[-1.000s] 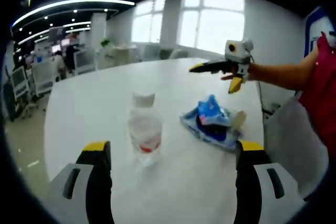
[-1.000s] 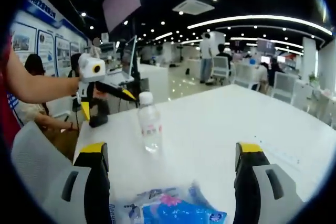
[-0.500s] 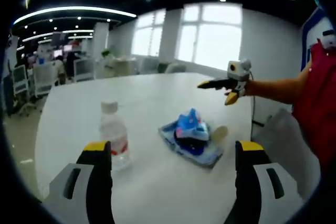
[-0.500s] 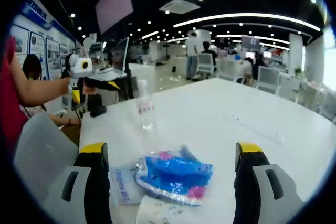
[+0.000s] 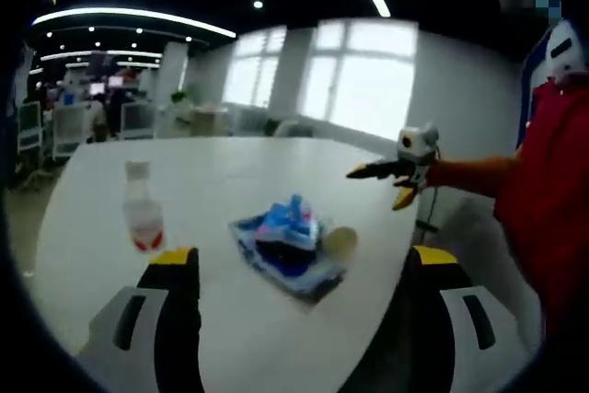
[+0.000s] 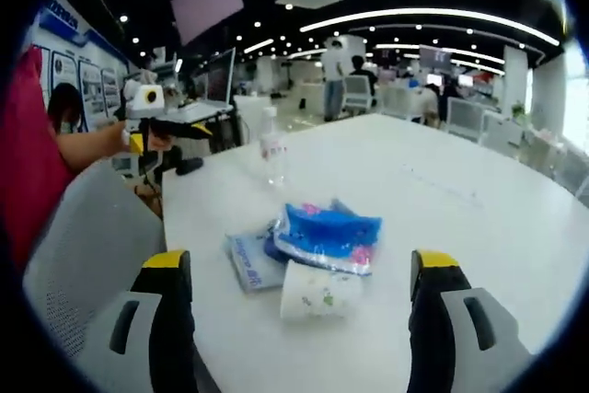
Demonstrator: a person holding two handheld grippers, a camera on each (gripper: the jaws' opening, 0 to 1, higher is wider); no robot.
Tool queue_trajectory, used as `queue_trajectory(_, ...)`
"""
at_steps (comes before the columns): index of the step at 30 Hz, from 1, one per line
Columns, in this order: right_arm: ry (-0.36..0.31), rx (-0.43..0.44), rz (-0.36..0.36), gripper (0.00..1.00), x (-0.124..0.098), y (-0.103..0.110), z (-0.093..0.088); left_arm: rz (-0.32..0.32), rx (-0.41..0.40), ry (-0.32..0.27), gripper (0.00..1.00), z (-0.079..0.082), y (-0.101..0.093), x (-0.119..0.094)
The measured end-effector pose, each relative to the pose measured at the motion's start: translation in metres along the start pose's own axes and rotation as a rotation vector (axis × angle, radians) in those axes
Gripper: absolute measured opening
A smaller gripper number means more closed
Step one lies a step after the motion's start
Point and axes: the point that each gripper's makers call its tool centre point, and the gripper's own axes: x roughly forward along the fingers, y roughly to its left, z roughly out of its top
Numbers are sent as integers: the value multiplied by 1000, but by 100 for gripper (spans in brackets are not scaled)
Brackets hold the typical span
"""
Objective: Arrange the tabletop items into an orderly group along one side of the table until the central work area is clear of visible clutter.
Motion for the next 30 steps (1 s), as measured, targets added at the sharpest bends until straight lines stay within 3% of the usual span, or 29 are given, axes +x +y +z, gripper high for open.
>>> queue_trajectory(7,37,54,6,94,6,13,-24,-27,10,-10,89,1,-26,3)
queue_trajectory(11,42,52,8,93,13,10,-26,-36,4,-14,87,0,-28,5)
queue_trajectory(17,112,-89,1,92,13,-6,-31,-38,-8,-24,87,-1,-30,6)
queue_trajectory(20,177,-194,9,91,13,-16,-39,-37,-16,-16,86,-4,-30,6)
queue_trajectory(23,264,-354,58,88,15,-20,-49,-38,-26,-17,86,-5,-30,7)
queue_trajectory(30,333,-504,216,80,26,-18,-58,-26,-47,-15,84,-7,-29,9)
